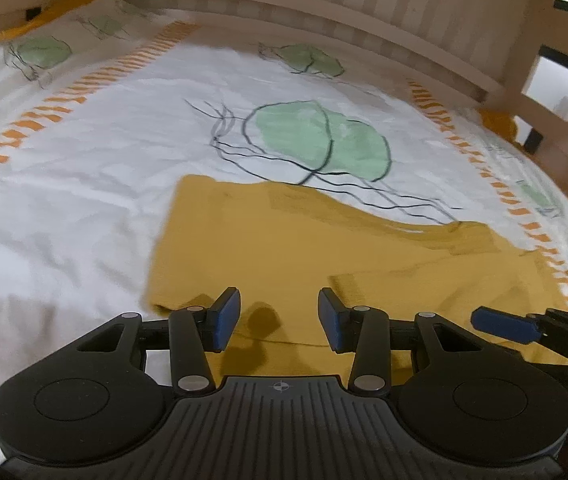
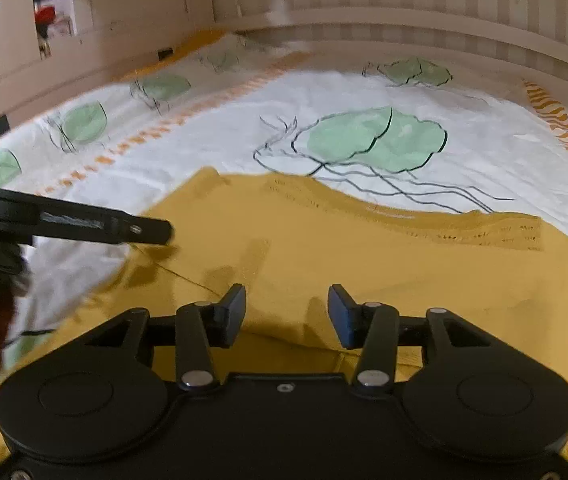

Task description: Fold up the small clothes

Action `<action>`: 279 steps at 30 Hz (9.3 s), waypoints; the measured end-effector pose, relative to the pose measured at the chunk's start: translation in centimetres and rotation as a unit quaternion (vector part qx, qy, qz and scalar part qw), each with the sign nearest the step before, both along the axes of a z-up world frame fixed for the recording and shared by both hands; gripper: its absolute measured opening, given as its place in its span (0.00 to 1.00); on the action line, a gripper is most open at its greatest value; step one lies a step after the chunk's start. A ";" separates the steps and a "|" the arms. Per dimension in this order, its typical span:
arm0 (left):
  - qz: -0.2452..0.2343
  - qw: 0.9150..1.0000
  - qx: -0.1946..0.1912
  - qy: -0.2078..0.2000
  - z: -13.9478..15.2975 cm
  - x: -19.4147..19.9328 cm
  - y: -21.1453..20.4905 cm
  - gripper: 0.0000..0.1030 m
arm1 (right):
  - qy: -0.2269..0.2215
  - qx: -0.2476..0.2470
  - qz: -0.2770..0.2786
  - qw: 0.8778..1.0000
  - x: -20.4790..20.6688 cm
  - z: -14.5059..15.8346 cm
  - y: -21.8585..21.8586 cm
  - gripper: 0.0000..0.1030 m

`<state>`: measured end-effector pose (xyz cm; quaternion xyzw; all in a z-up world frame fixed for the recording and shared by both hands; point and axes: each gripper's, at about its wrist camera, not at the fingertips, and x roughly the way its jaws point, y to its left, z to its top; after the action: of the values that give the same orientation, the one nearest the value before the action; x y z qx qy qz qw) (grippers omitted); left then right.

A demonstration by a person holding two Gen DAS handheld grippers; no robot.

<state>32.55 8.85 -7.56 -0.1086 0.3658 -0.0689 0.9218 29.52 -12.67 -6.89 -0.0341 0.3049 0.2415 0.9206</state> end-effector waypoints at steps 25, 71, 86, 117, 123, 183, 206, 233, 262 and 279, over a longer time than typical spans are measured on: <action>-0.057 0.997 -0.020 0.048 -2.7 3.2 -6.3 0.38 | -0.006 -0.035 -0.101 0.994 -5.2 -4.7 -6.6 0.72; -0.194 0.959 -0.005 -0.206 22.1 4.6 -11.9 0.06 | -0.032 0.025 -0.112 0.993 2.2 -2.4 -4.0 0.84; -0.127 0.984 0.101 -0.068 10.2 5.6 -3.1 0.06 | 0.029 0.043 -0.257 0.965 -0.5 -3.8 -11.5 0.85; 0.051 0.993 0.099 -0.029 -3.0 3.6 3.1 0.21 | -0.001 -0.013 -0.233 0.972 -1.5 -6.0 -9.1 0.98; 0.126 0.982 0.139 -0.003 -2.7 3.6 5.1 0.25 | -0.001 -0.012 -0.233 0.972 -1.5 -6.0 -9.0 0.98; 0.004 0.994 0.107 0.015 -4.1 -5.4 -0.4 0.34 | 0.021 0.046 -0.263 0.963 3.3 -0.7 -11.5 0.81; -0.007 0.994 0.099 0.033 -0.8 -7.3 1.1 0.33 | 0.025 0.023 -0.268 0.963 -0.1 1.8 -15.8 0.84; -0.032 0.994 0.103 0.021 3.2 -22.5 1.1 0.34 | 0.044 0.056 -0.240 0.968 -20.3 3.6 -16.4 0.88; -0.019 0.993 0.096 0.065 -0.8 -24.9 0.7 0.69 | 0.097 0.031 -0.242 0.965 -22.7 -0.4 -15.7 1.00; -0.062 0.992 0.061 0.090 -2.2 -22.7 0.8 0.88 | 0.109 0.021 -0.210 0.971 -22.1 -1.4 -14.6 1.00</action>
<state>9.81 9.61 -9.75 -0.0348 0.4567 -0.0929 0.8841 7.45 -27.30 -8.31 0.0763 0.3985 0.0513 0.9125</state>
